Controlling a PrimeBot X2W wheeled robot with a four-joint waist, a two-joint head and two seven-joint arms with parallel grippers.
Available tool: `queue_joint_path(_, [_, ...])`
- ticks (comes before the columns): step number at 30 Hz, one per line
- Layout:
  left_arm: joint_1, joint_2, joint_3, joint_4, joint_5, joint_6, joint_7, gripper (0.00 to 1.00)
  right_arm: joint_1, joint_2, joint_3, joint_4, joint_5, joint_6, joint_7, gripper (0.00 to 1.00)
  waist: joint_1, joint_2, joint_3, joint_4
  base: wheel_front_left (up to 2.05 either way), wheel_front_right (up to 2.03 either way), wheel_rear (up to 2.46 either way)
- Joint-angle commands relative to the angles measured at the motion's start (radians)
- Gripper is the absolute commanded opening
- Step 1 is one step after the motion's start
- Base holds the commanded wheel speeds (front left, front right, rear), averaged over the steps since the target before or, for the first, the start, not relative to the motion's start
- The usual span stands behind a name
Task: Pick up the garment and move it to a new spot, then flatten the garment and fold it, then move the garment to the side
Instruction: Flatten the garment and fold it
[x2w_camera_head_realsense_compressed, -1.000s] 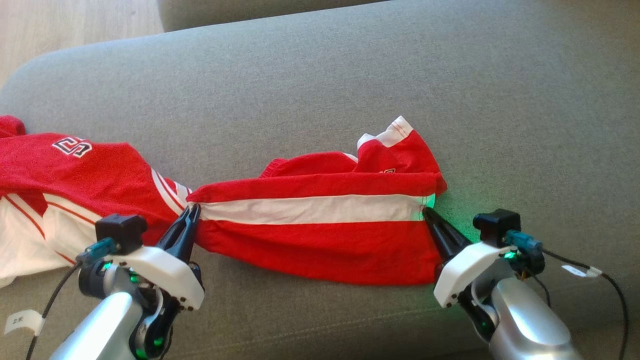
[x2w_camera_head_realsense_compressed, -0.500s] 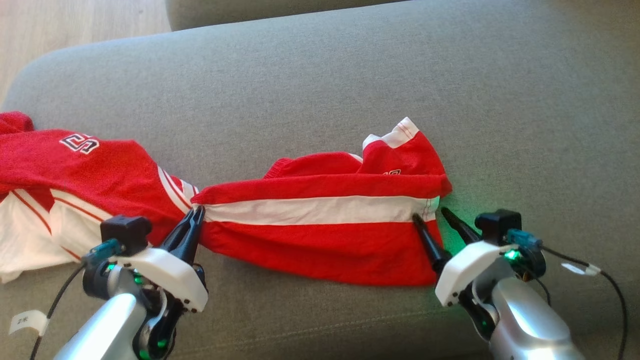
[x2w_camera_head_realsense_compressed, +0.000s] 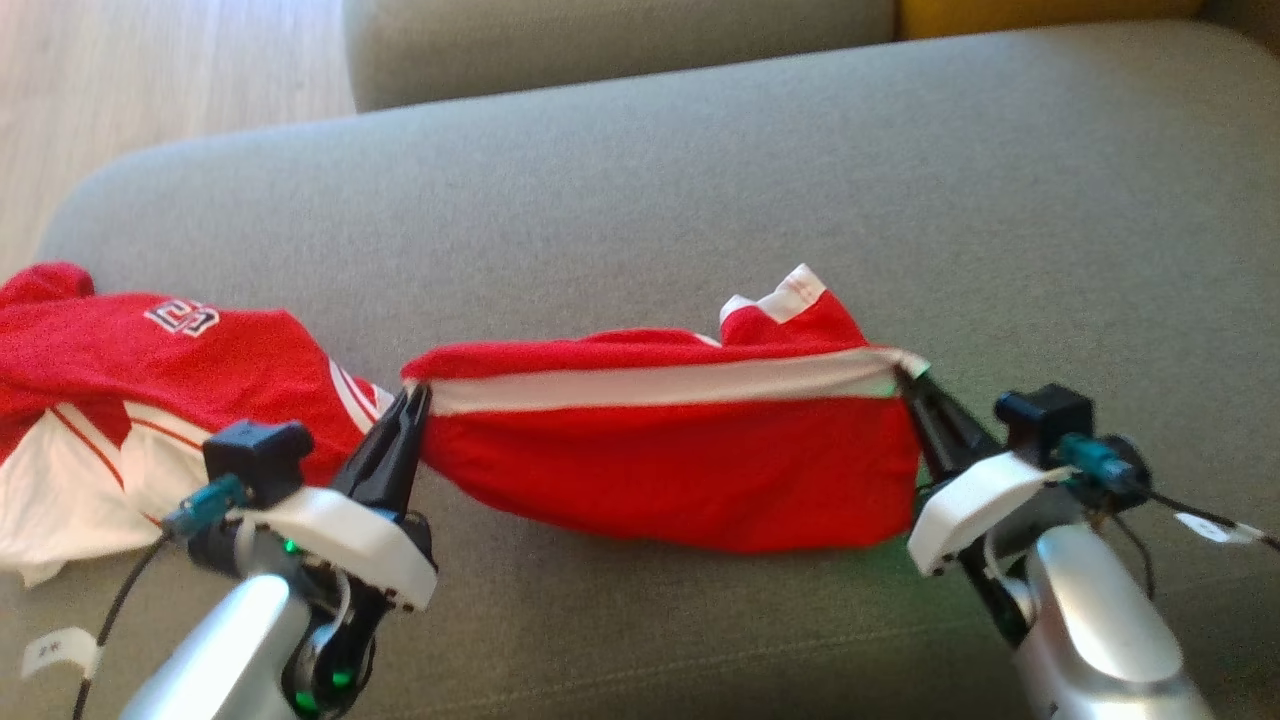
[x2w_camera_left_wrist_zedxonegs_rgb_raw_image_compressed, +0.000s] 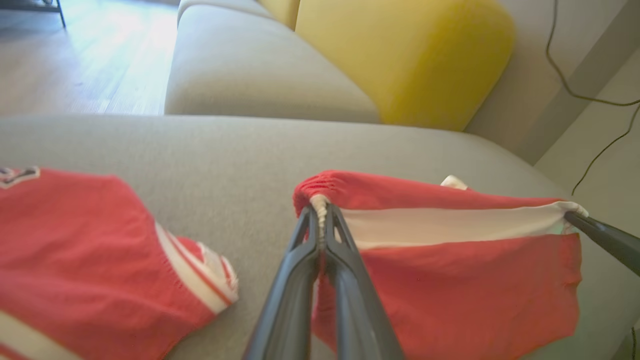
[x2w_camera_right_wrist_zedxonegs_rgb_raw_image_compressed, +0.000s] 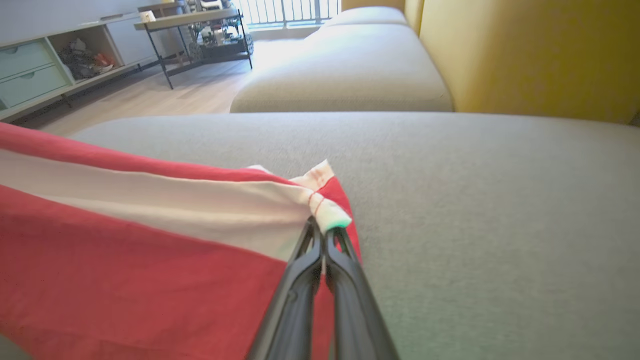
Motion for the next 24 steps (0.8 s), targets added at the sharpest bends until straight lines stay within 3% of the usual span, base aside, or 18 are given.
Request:
queue_joint_path(1, [-0.069, 0.019, 0.061, -0.050, 0.016, -0.010, -0.016, 0.00, -0.021, 0.001, -0.003, -0.074, -0.025, 0.000, -0.010, 0.00, 0.0000, 0.0000, -0.030, -0.010, 0.00, 0.00, 0.00])
queue_joint_path(5, [-0.174, 0.008, 0.104, -0.104, 0.052, -0.047, -0.023, 0.00, -0.074, -0.020, -0.044, -0.192, -0.059, 0.000, -0.010, 0.00, 0.0000, 0.0000, -0.069, -0.023, 0.00, 0.00, 0.00])
queue_joint_path(8, [-0.305, -0.006, 0.116, -0.110, 0.079, -0.087, -0.023, 0.00, -0.180, -0.063, -0.036, -0.208, -0.062, 0.000, -0.010, 0.00, 0.0000, 0.0000, -0.085, -0.033, 0.00, 0.00, 0.00])
queue_joint_path(14, [-0.674, -0.029, 0.078, 0.050, 0.159, -0.144, 0.003, 0.00, -0.556, -0.136, 0.033, -0.117, 0.012, 0.000, 0.005, 0.00, 0.0000, 0.0000, -0.076, -0.063, 0.00, 0.00, 0.00])
queue_joint_path(19, [-0.943, -0.043, 0.092, 0.198, 0.312, -0.135, -0.023, 0.00, -0.850, -0.135, 0.042, -0.015, -0.015, 0.000, -0.008, 0.00, 0.0000, 0.0000, 0.002, -0.090, 0.00, 0.00, 0.00])
queue_joint_path(24, [-0.953, -0.087, 0.217, -0.014, 0.472, -0.131, -0.024, 0.00, -0.865, -0.123, 0.021, -0.171, -0.058, 0.000, -0.009, 0.00, 0.0000, 0.0000, 0.152, -0.082, 0.00, 0.00, 0.00])
